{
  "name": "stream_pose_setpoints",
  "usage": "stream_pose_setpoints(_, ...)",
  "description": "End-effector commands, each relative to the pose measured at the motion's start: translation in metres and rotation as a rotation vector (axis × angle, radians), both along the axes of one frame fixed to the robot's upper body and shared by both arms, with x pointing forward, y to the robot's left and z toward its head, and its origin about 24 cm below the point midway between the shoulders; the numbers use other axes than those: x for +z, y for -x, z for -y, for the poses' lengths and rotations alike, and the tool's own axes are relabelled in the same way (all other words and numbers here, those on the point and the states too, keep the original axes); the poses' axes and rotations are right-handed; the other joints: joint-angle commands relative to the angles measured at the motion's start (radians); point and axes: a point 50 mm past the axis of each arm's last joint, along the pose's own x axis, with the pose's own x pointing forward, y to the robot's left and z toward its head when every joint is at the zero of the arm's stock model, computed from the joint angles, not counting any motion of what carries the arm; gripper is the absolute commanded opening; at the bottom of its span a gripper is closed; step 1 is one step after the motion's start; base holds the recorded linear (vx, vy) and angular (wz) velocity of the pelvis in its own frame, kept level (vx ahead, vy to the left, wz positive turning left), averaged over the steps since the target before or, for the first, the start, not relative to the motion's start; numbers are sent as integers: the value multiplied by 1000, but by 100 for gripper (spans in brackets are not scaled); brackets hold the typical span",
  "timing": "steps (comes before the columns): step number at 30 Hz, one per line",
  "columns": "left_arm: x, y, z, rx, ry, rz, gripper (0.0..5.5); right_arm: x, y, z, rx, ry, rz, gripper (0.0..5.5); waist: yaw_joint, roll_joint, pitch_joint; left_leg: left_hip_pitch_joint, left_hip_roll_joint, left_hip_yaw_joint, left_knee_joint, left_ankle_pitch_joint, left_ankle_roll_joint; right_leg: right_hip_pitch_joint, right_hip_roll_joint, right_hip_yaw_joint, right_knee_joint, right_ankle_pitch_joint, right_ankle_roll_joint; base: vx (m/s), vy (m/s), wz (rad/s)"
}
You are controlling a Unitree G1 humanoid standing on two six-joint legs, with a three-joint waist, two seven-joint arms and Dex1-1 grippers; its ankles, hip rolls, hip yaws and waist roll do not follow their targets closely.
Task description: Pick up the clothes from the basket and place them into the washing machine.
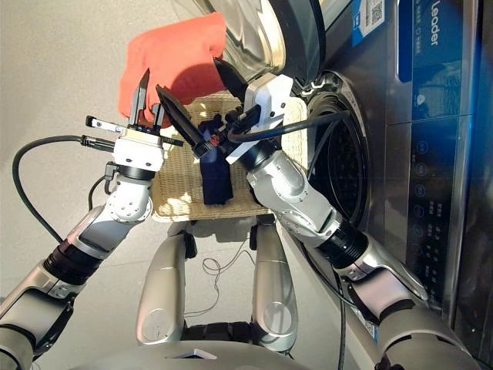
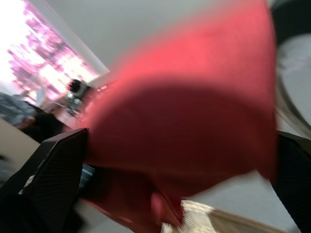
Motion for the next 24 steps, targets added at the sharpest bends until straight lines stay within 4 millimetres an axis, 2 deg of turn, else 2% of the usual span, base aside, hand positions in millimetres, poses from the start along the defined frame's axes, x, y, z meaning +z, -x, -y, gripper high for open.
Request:
stream_pose_setpoints(1, 48, 48, 21, -229, 94, 318, 0, 24, 5, -4, -11, -55, 106, 550, 16, 31, -14, -14, -36, -23, -1, 1, -13, -7, -35, 20, 28, -34, 75, 0, 0, 0)
stream_pose_setpoints(13, 44, 48, 33, -327, 167, 230, 0, 28, -5, -16, -48, -46, 100, 550, 26, 33, -14, -20, -40, -25, -3, -1, -3, -22, -32, 31, 28, -30, 75, 0, 0, 0)
stream_pose_setpoints(24, 35, 41, 35, -318, 132, 159, 0, 49, 11, -17, 12, -106, 197, 550, 23, 26, -14, -28, -42, -26, 3, -3, 1, -30, -32, 38, 30, -28, 75, 0, 0, 0)
